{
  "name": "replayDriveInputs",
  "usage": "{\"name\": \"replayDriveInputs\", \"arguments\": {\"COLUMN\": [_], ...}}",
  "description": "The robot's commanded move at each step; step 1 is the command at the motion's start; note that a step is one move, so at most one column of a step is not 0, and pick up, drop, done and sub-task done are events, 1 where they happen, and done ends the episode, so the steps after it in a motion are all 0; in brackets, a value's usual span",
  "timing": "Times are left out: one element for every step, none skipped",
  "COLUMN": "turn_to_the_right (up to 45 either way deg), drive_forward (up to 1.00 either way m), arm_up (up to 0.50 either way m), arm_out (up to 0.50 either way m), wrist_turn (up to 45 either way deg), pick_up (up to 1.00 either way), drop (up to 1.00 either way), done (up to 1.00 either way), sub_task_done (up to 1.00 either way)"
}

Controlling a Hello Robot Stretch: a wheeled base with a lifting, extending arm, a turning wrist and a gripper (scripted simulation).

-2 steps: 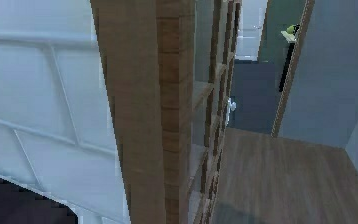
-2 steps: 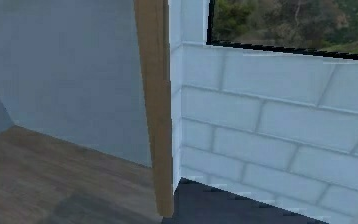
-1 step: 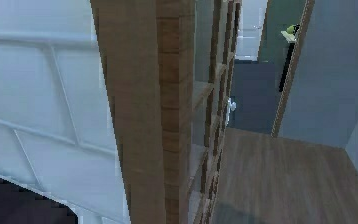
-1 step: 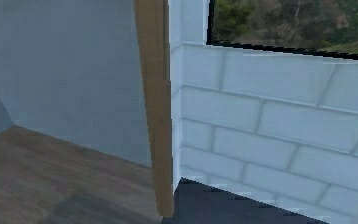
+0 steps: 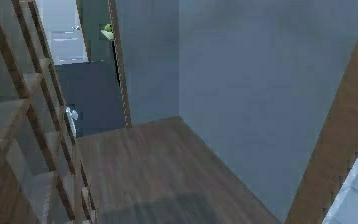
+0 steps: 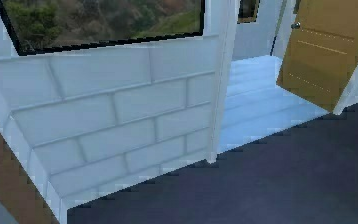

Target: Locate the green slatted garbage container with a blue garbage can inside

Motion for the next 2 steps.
{"name": "replayDriveInputs", "arguments": {"turn_to_the_right": [18.0,0.0], "drive_forward": [0.0,0.4], "arm_up": [0.0,0.0], "arm_out": [0.0,0.0], "wrist_turn": [0.0,0.0], "pick_up": [0.0,0.0], "drop": [0.0,0.0], "done": [0.0,0.0], "sub_task_done": [0.0,0.0]}}
